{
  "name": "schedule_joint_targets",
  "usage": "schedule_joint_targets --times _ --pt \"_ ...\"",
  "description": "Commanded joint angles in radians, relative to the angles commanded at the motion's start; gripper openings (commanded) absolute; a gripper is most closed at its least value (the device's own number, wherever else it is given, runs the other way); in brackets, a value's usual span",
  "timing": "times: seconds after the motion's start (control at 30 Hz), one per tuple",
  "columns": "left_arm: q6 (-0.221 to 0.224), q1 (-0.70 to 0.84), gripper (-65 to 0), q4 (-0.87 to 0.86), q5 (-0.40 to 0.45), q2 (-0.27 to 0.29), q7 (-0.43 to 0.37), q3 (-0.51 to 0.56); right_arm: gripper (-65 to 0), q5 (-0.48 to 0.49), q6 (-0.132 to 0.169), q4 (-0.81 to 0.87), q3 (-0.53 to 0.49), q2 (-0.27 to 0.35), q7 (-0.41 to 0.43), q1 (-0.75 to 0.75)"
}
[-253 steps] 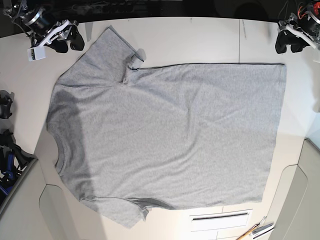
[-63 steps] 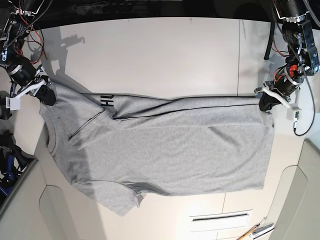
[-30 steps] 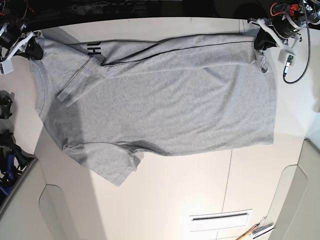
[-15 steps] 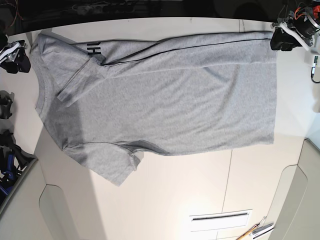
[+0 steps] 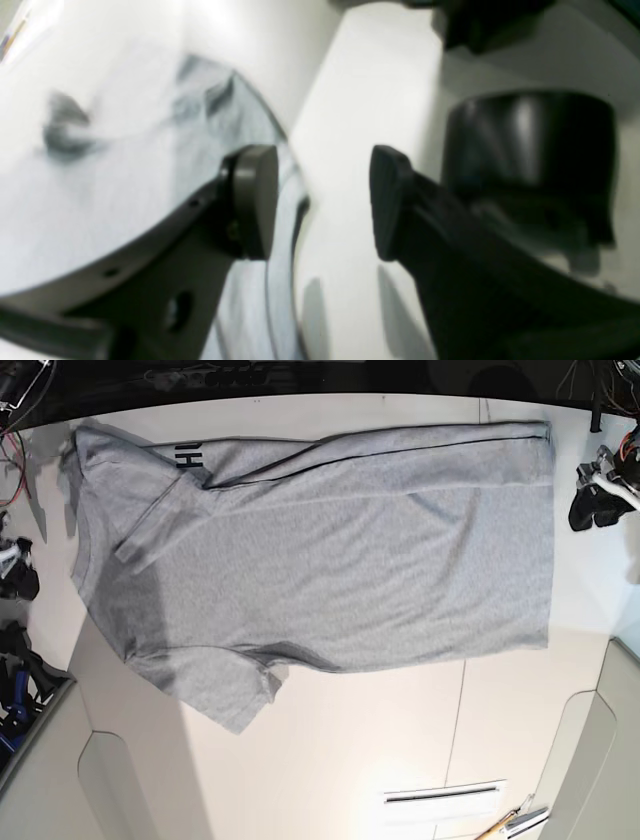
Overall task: Fold the T-shirt properly
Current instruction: 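Release the shirt and raise both grippers away, then grasp the shirt's hem corners with both grippers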
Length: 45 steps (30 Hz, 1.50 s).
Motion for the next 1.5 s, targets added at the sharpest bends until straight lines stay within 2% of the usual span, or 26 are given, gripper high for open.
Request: schedule_joint_targets --times 0.07,0.2,0.3,0.43,0.6,0.67,0.7,0.8,0.9,1.13,1.17,1.2,1.27,1.3,1.37,1.4,1.47,1.5 --pt "0.000 -0.082 -25.9 -0.092 0.032 -0.027 -0.019 0.055 -35.7 -0.009 0.007 -0.074 -0.019 0.000 0.001 0.094" --pt "0.007 -0.264 -25.9 -0.280 0.109 -0.065 -0.049 0.167 -34.8 -0.140 0.005 -0.206 -0.156 0.000 0.110 0.249" --pt "0.006 -0.377 -25.9 -0.399 0.149 -0.080 -0.070 0.203 -27.8 -0.210 -0.002 -0.301 -0.270 -0.003 0.203 0.327" --pt "0.006 -0.514 -25.9 -0.575 0.156 -0.095 -0.080 0.234 -27.7 -0.304 -0.011 -0.431 -0.365 -0.003 0.259 0.411" --pt "0.014 -0.641 -25.8 -0.764 0.219 -0.096 -0.158 0.277 -27.7 -0.389 -0.013 -0.549 -0.372 -0.003 0.330 0.433" --pt "0.064 -0.678 -25.9 -0.813 0.250 -0.094 -0.202 0.291 -27.7 -0.398 -0.013 -0.584 -0.372 -0.003 0.330 0.432" --pt "0.075 -0.693 -25.9 -0.830 0.266 -0.092 -0.214 0.299 -27.7 -0.404 -0.013 -0.605 -0.372 -0.003 0.330 0.432" --pt "0.081 -0.710 -25.9 -0.850 0.269 -0.078 -0.214 0.344 -27.7 -0.402 -0.012 -0.655 -0.372 -0.006 0.330 0.432" --pt "0.082 -0.709 -25.9 -0.850 0.269 -0.060 -0.214 0.408 -27.7 -0.399 0.010 -0.661 -0.372 -0.025 0.329 0.432" --pt "0.085 -0.710 -26.1 -0.850 0.269 -0.039 -0.213 0.442 -27.7 -0.399 0.014 -0.661 -0.377 -0.113 0.329 0.441" --pt "0.085 -0.710 -27.5 -0.850 0.269 -0.039 -0.213 0.442 -27.7 -0.399 0.014 -0.660 -0.377 -0.121 0.328 0.446" --pt "0.085 -0.710 -31.8 -0.850 0.269 -0.039 -0.213 0.442 -27.8 -0.399 0.014 -0.660 -0.377 -0.124 0.328 0.451" --pt "0.080 -0.710 -45.3 -0.850 0.269 -0.039 -0.212 0.442 -28.0 -0.399 0.014 -0.659 -0.377 -0.124 0.328 0.457" --pt "0.059 -0.710 -50.6 -0.850 0.269 -0.039 -0.212 0.442 -30.1 -0.401 0.014 -0.657 -0.377 -0.122 0.323 0.457" --pt "0.026 -0.711 -57.3 -0.850 0.268 -0.039 -0.201 0.442 -42.7 -0.403 0.018 -0.650 -0.377 -0.123 0.285 0.456" --pt "0.023 -0.713 -59.6 -0.850 0.269 -0.039 -0.190 0.442 -48.1 -0.403 0.022 -0.648 -0.377 -0.125 0.272 0.456" --pt "0.023 -0.715 -65.0 -0.849 0.269 -0.039 -0.182 0.442 -54.6 -0.403 0.025 -0.647 -0.377 -0.124 0.263 0.456" --pt "0.023 -0.715 -65.0 -0.849 0.269 -0.039 -0.182 0.442 -57.8 -0.403 0.025 -0.644 -0.377 -0.123 0.263 0.456"
